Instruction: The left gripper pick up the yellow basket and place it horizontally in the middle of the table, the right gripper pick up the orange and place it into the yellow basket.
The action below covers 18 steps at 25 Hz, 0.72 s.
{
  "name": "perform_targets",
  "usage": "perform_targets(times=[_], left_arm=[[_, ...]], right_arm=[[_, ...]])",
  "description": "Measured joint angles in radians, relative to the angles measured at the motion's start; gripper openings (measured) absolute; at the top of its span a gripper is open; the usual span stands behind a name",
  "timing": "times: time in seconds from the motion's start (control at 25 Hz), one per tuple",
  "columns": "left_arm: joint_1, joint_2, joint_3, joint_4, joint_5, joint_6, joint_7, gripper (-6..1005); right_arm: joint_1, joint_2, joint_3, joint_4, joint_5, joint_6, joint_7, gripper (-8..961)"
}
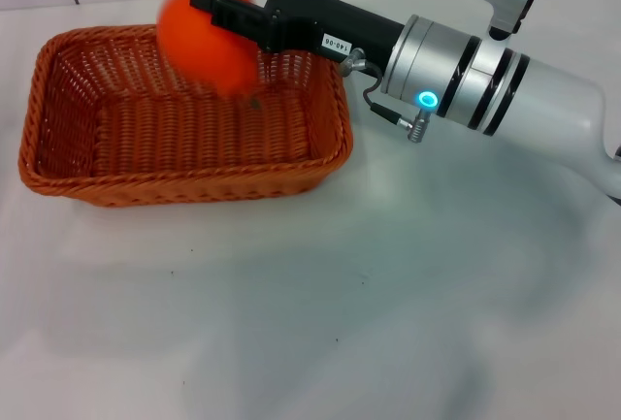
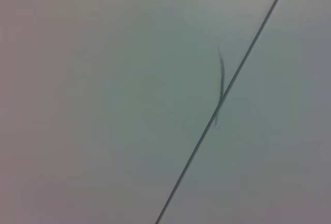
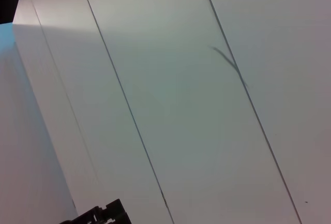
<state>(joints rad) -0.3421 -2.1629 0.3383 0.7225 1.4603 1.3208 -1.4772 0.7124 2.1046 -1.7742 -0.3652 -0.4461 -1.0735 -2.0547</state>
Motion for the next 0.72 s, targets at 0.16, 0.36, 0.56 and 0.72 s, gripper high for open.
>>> perform_targets(times=[0.16, 0.36, 0.56, 0.72], left_arm=[[0.0, 0.0, 0.001, 0.0, 0.0, 0.0, 0.0, 748], [0.0, 0.0, 0.001, 0.0, 0.0, 0.0, 0.0, 748], [0.0, 0.0, 0.0, -0.011, 0.003, -0.009, 0.022, 749], [0.0, 0.002, -0.005, -0.029, 0.003, -0.022, 0.07, 749]], right_arm=[[-0.001, 0.0, 0.001, 0.0, 0.0, -0.002, 0.001, 753], [-0.001, 0.0, 0.004, 0.0, 0.0, -0.002, -0.002, 852], [-0.014, 0.002, 0.015, -0.007, 0.064, -0.013, -0.184, 932], [-0.071, 0.006, 0.01, -0.014, 0.217, -0.081, -0.488, 934]])
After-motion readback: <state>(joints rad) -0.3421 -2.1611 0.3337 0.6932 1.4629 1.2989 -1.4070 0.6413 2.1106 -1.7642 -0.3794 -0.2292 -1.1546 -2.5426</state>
